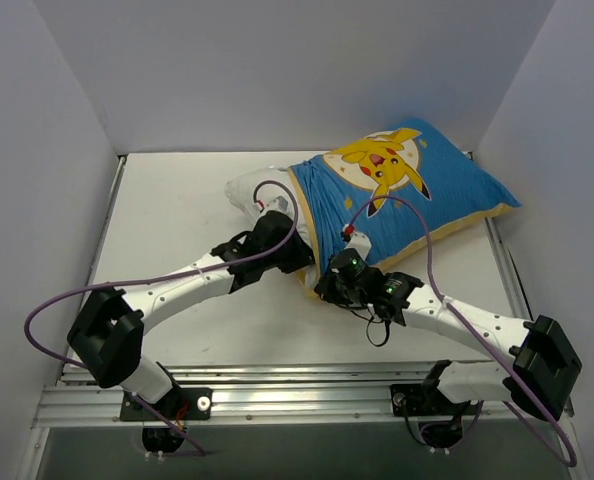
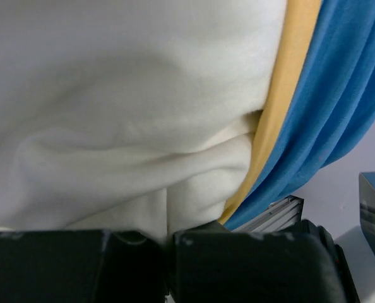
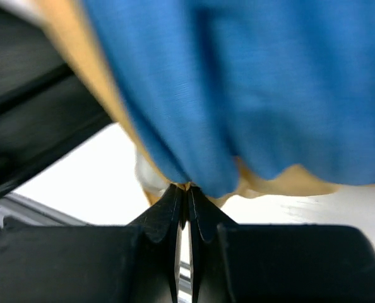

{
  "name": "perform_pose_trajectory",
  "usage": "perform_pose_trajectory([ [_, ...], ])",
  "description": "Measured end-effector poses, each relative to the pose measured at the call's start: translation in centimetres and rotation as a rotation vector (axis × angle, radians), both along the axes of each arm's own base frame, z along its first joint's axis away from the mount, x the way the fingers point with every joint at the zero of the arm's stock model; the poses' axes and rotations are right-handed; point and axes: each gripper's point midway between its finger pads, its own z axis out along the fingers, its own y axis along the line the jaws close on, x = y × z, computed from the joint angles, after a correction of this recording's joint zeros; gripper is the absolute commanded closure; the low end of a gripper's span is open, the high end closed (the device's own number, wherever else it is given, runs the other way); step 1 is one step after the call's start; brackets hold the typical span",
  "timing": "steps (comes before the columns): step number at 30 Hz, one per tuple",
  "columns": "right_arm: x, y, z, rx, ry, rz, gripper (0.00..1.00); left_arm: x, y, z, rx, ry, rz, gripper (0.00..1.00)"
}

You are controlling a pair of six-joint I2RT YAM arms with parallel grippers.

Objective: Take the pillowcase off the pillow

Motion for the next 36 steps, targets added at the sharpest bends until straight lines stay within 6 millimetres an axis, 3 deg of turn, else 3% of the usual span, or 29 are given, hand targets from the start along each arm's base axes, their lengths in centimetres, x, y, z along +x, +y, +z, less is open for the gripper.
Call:
perform_pose_trajectory([
  [9,2.0,-4.9,-1.3,0.037,0.04,-0.204,1.0,1.2,1.8,1.7,-0.022,0.088,0.042,0.98],
  [17,3.5,-5.7,-2.5,0.036,0.068,-0.261,1.0,2.7,4.7,3.3,-0.068,0.139,0.098,0.98],
  [20,4.3,-6.6,-2.0,0.049,0.06,-0.298,1.0,2.6,5.3,4.9,-0.081,0.171,0.065,0.98],
  [23,5.5,-8.3,-0.4,0.079,0.039,-0.355,1.0,2.3,5.8,6.9,-0.094,0.163,0.024,0.98],
  [26,7.2,-11.0,1.9,0.092,0.016,-0.426,1.0,0.9,7.8,8.6,-0.111,0.153,0.0,0.98],
  [29,8.9,-13.8,4.0,0.109,0.003,-0.472,1.0,-0.7,12.0,9.6,-0.136,0.144,0.033,0.98],
  [32,9.8,-16.0,5.5,0.145,0.018,-0.478,1.0,-3.8,16.5,9.2,-0.122,0.158,0.099,0.98],
  [36,9.0,-17.9,5.1,0.163,0.101,-0.453,1.0,-8.4,17.7,7.3,-0.119,0.196,0.066,0.98],
])
